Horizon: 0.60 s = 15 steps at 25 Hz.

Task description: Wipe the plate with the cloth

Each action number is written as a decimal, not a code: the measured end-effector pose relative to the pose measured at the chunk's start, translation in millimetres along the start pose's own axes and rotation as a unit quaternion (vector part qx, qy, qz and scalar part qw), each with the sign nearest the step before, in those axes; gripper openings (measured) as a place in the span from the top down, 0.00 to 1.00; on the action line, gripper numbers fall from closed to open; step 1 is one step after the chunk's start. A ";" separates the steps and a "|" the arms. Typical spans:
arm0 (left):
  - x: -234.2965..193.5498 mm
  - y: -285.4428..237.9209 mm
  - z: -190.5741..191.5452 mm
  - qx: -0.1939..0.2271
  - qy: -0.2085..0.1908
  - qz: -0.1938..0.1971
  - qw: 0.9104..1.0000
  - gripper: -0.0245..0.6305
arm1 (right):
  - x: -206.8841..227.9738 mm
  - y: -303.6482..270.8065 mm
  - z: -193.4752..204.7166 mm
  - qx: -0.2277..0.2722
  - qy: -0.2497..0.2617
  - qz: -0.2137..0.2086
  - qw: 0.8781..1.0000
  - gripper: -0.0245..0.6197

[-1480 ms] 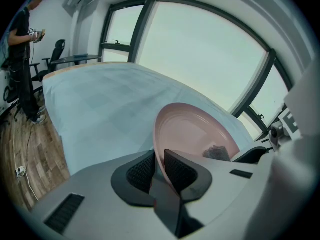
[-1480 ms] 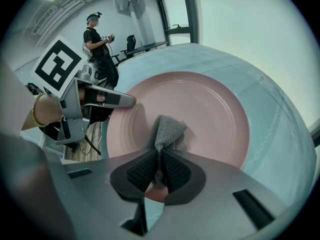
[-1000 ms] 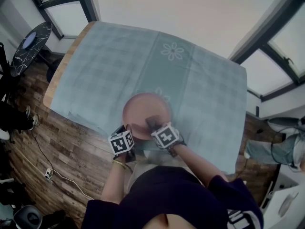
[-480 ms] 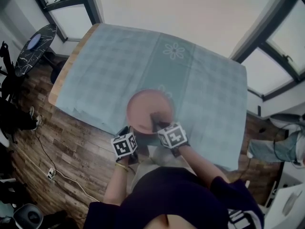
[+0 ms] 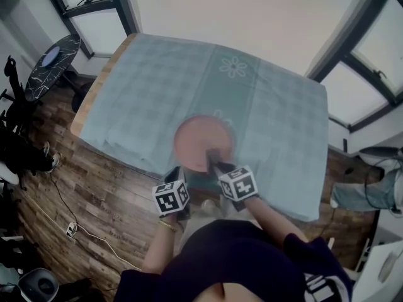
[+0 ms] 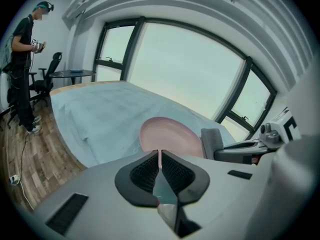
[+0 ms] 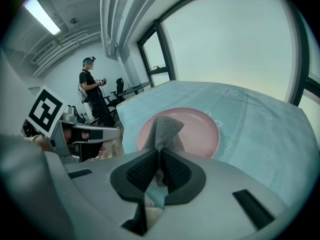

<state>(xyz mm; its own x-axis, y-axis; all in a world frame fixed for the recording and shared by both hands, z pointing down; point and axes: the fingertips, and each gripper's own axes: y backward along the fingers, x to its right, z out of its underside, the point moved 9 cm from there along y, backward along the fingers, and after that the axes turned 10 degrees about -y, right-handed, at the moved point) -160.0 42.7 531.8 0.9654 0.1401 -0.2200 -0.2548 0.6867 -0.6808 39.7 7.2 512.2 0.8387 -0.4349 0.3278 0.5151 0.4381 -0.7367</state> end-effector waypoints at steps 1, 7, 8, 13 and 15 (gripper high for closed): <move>2.1 3.2 0.0 0.004 -0.001 0.002 1.000 0.92 | -1.0 2.6 2.3 0.003 0.000 -0.001 1.000 0.91; 15.2 16.4 -4.5 0.016 -0.003 0.014 1.000 0.94 | -2.9 16.2 2.9 0.019 0.009 -0.009 1.000 0.91; 17.7 18.4 -4.6 0.019 -0.003 0.013 1.000 0.94 | -2.8 18.5 1.9 0.022 0.012 -0.011 1.000 0.91; 34.1 28.1 -3.2 0.026 -0.002 0.008 1.000 0.94 | -1.6 33.1 -1.3 0.036 0.036 -0.027 0.998 0.91; 42.1 31.4 -1.6 0.029 0.003 0.007 1.000 0.94 | -2.0 39.8 -0.2 0.040 0.046 -0.037 0.997 0.91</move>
<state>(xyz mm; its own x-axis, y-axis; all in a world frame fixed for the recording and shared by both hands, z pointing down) -127.5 69.1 500.1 0.9612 0.1459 -0.2339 -0.2648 0.7247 -0.6361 58.5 25.3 482.1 0.7803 -0.5373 0.3202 0.5898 0.4617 -0.6626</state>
